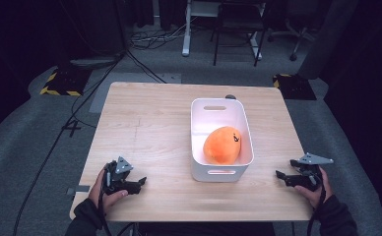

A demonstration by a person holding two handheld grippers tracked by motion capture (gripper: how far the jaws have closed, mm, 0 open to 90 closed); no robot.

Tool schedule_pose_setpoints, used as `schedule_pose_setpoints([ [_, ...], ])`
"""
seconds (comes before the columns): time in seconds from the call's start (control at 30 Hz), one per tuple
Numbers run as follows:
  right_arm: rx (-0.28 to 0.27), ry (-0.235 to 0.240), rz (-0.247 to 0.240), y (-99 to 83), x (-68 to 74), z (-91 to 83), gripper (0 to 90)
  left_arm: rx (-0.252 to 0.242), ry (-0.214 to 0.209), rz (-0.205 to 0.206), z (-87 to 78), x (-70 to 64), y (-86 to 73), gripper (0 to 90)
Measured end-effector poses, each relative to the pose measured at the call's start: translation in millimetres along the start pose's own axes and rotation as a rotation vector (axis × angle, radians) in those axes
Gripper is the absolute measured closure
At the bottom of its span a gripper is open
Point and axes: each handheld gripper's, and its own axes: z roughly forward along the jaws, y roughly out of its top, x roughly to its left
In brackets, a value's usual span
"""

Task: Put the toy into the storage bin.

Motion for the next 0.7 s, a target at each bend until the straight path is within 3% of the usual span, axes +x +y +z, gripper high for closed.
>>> schedule_pose_setpoints([
  [0.7, -0.003, -0.001, 0.007, -0.2, 0.9, -0.1, 15.6, 0.003, 0.002, -0.005, -0.4, -0.2, -0.7, 15.7],
])
